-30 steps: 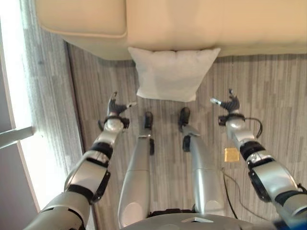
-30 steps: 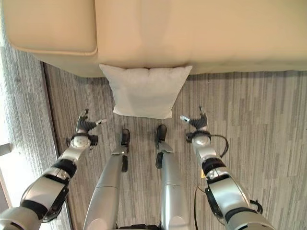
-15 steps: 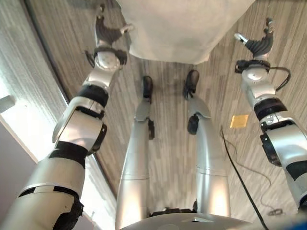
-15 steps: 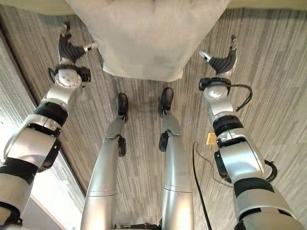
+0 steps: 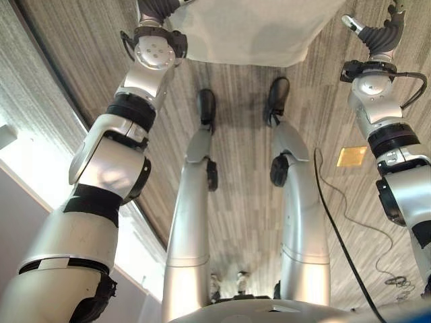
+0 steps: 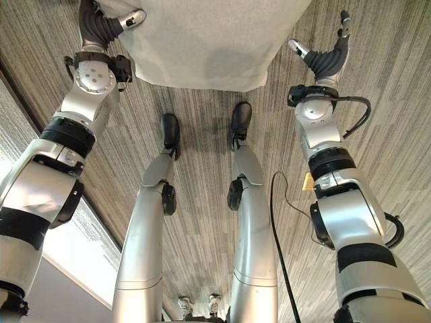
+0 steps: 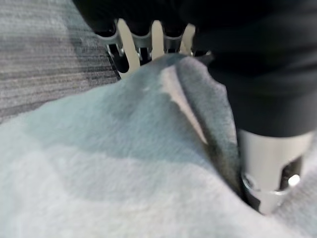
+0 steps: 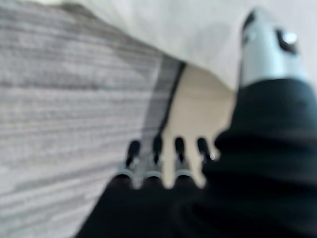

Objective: Pick up all the scattered cushions and arrange them neatly on the sofa.

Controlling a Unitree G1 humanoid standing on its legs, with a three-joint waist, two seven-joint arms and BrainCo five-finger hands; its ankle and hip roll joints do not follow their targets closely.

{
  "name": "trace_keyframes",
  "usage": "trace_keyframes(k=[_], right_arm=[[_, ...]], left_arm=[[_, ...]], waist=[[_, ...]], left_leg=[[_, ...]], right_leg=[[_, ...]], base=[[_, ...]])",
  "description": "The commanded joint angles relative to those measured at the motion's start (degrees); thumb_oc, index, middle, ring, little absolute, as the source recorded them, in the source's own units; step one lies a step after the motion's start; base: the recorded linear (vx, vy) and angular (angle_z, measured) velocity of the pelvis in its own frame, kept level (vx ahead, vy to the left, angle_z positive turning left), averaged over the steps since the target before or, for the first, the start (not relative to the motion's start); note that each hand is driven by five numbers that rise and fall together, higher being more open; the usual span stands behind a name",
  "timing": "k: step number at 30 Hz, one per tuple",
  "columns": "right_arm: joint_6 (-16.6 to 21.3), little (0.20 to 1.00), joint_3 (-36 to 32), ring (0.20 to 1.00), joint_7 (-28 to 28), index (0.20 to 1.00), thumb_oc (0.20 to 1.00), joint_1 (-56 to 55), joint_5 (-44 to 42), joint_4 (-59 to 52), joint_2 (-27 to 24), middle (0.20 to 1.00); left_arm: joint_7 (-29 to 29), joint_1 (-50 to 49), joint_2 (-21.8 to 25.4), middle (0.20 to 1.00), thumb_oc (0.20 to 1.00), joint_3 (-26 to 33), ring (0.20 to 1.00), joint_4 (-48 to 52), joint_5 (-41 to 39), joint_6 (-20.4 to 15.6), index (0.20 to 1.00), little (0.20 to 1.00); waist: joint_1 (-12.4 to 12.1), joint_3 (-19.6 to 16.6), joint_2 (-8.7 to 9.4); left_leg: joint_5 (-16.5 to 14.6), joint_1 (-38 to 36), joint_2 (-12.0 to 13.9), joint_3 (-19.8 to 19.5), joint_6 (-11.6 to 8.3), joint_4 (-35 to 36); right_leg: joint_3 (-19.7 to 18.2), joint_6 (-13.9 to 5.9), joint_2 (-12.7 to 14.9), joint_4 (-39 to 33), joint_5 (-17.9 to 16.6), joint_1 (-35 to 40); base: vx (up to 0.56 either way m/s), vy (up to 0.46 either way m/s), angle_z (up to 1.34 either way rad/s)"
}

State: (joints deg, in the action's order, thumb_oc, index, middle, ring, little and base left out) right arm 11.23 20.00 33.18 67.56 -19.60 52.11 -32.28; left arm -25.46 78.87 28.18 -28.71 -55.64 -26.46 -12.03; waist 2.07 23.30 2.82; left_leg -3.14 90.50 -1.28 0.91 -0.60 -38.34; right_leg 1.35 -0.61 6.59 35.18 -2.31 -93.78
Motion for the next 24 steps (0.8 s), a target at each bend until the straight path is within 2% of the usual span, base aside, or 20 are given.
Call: trace_keyframes(k=[1, 8, 15, 19, 24], right_arm=[[2.8, 1.0, 3.2, 1.0, -0.7, 1.0, 1.0, -2.2, -2.0, -1.5, 2.0, 1.0], [2.1, 1.0, 6.9, 1.0, -1.1, 1.0, 1.0, 3.1, -2.1, 2.8, 4.4, 1.0], [1.0, 1.0, 11.5, 1.0, -0.8, 1.0, 1.0, 9.2, -0.3, 6.5, 4.8, 1.0], [0.3, 1.0, 13.0, 1.0, -0.5, 1.0, 1.0, 11.7, -0.2, 7.8, 3.9, 1.0], [0.4, 1.0, 13.1, 1.0, -2.6, 1.0, 1.0, 10.9, -2.3, 9.5, 0.2, 1.0]], left_arm=[[-0.6, -5.6, -2.2, 1.0, 1.0, 0.7, 1.0, -0.9, -0.8, -1.3, 1.0, 1.0], [-0.7, -5.4, -4.5, 1.0, 1.0, -0.4, 1.0, 0.2, -2.2, -2.0, 1.0, 1.0], [-1.1, -4.2, -6.0, 1.0, 1.0, -1.8, 1.0, 1.7, -2.7, -2.7, 1.0, 1.0], [-1.2, -3.1, -6.4, 1.0, 1.0, -3.0, 1.0, 2.9, -2.9, -3.0, 1.0, 1.0], [-0.5, -3.3, -5.4, 1.0, 1.0, -3.6, 1.0, 3.9, -3.1, -3.1, 1.0, 1.0]], waist=[[1.7, -5.1, -2.61], [0.0, -3.9, -3.34], [-1.6, -2.6, -4.18], [-2.2, -1.8, -4.62], [-2.1, -1.4, -4.52]], left_leg=[[-4.1, -1.4, -1.3, -3.2, 1.21, 0.7], [-3.8, -0.6, -1.3, -4.1, 0.96, -1.2], [-3.6, -0.6, -1.6, -4.5, 0.4, -2.7], [-3.5, -0.5, -2.0, -4.4, 0.22, -3.8], [-3.5, -0.5, -2.2, -4.2, -0.1, -4.6]], right_leg=[[0.3, -5.65, -0.6, 4.7, 7.3, 3.9], [1.5, -5.27, -0.5, 6.3, 7.8, 3.8], [1.6, -4.95, -0.3, 8.4, 8.2, 3.8], [1.8, -4.87, 0.0, 9.8, 8.4, 3.8], [1.5, -4.67, -0.1, 10.6, 8.6, 3.8]], base=[[0.01, -0.051, -0.01], [0.01, -0.037, 0.0], [0.0, -0.021, 0.03], [0.01, -0.023, 0.05], [0.01, -0.035, 0.05]])
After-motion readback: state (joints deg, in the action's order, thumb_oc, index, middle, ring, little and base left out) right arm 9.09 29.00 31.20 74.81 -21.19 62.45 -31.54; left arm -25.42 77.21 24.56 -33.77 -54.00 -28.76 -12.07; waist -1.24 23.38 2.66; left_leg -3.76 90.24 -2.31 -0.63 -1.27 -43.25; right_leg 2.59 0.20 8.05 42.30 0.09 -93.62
